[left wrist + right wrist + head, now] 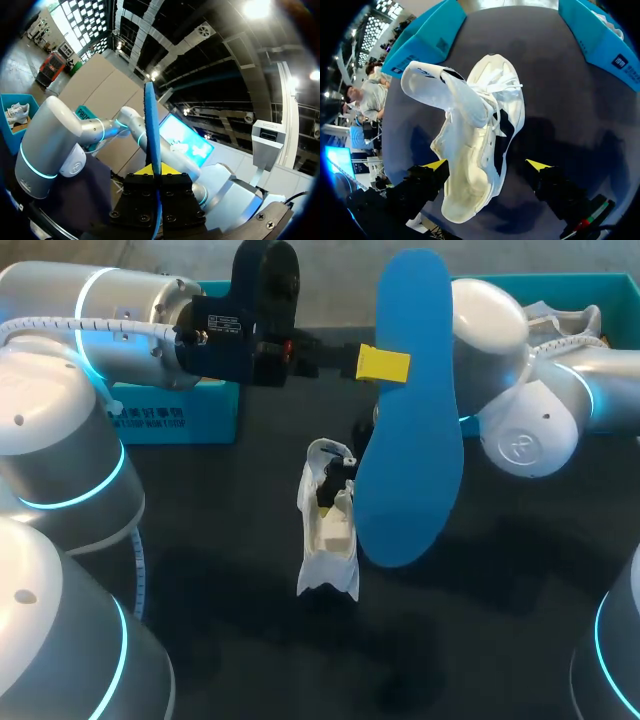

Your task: Take the shoe out of the shoebox, open the shoe tongue, remove and reinsert the insole, then place the shoe into the shoebox

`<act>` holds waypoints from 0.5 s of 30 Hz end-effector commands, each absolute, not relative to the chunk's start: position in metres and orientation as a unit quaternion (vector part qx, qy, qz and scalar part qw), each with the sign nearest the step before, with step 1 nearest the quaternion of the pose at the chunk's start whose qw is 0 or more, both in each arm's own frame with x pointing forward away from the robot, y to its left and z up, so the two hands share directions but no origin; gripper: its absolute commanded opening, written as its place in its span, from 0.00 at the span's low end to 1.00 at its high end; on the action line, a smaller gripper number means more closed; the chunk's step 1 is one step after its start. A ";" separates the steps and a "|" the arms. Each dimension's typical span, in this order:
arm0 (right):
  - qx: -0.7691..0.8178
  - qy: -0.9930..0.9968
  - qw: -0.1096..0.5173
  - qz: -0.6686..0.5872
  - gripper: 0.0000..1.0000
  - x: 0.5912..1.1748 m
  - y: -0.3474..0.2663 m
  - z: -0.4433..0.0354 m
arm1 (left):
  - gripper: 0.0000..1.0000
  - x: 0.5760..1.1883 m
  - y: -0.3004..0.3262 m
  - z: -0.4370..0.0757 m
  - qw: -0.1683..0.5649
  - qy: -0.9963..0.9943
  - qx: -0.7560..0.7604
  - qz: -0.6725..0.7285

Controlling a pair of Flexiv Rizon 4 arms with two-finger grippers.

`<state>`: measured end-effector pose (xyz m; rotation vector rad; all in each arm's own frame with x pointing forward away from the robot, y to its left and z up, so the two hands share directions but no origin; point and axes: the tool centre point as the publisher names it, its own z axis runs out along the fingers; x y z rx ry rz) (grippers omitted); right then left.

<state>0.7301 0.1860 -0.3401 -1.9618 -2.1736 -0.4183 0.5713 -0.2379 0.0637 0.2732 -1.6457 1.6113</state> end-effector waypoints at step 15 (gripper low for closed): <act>-0.644 -0.704 0.180 -0.239 1.00 0.762 0.171 -0.269 | 0.00 0.571 -0.238 0.063 0.400 -0.650 0.108 0.637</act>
